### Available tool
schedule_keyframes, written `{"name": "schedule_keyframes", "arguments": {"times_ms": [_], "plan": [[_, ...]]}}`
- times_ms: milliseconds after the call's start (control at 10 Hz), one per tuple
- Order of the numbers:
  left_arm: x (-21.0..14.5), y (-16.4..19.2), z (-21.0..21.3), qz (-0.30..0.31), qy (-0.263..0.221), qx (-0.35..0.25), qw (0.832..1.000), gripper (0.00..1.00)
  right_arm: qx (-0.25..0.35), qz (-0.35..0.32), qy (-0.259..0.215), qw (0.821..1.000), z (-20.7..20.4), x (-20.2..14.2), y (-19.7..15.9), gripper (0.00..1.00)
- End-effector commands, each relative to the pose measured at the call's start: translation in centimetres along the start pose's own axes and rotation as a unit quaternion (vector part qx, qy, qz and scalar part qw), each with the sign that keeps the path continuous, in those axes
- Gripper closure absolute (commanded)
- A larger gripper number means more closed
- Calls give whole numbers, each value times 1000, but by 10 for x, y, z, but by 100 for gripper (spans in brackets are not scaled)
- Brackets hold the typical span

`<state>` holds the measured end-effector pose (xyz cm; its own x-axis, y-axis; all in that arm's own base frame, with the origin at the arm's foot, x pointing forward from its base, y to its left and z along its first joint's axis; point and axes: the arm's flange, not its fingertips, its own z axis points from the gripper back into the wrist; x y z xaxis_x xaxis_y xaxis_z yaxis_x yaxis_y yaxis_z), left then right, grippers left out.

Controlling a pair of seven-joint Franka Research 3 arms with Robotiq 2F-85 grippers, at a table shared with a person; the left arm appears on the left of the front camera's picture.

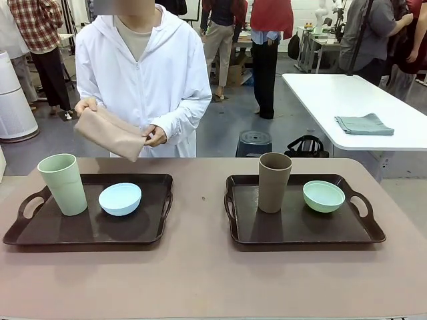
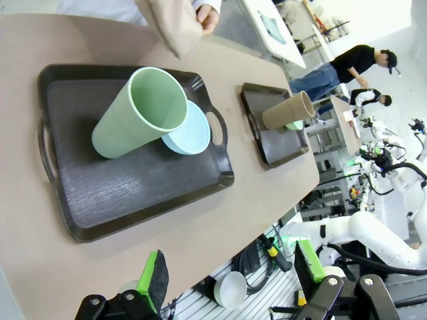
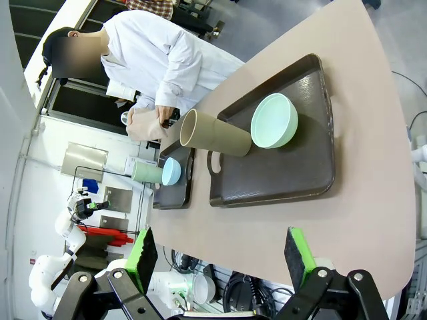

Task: Set up a tray with a mat and arrange the tableware.
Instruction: Pick up the Picnic Bowl and Reusable plastic cup from the Handle tray in front of the human's position and hold them in the air.

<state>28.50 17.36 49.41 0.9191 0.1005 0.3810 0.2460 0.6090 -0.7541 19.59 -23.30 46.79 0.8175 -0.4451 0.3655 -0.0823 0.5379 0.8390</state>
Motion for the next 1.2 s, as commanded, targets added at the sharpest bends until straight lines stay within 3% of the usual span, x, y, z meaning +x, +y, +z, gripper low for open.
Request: {"name": "schedule_keyframes", "arguments": {"times_ms": [0,100,200,400,600,800,1000,1100], "plan": [[2,1,2,-9,-7,-9,1000,0,0,0,0,1000,0,0,0,0],[0,0,0,0,0,0,1000,0,-5,17,-3,1000,-12,9,7,0],[14,-8,-4,-35,-31,65,997,0,-26,63,32,997,-31,21,26,0],[43,-23,-7,-95,-6,120,988,0,-63,108,54,991,-75,50,74,0],[70,-25,-10,-111,-3,206,972,0,-88,204,48,974,-118,69,138,0],[97,-39,-10,-148,26,274,950,0,-88,332,31,939,-165,70,219,0],[112,-49,-19,-163,64,341,923,0,-77,431,59,897,-207,51,283,0],[119,-53,-28,-164,97,333,923,0,-66,464,86,879,-231,48,304,0]]}}
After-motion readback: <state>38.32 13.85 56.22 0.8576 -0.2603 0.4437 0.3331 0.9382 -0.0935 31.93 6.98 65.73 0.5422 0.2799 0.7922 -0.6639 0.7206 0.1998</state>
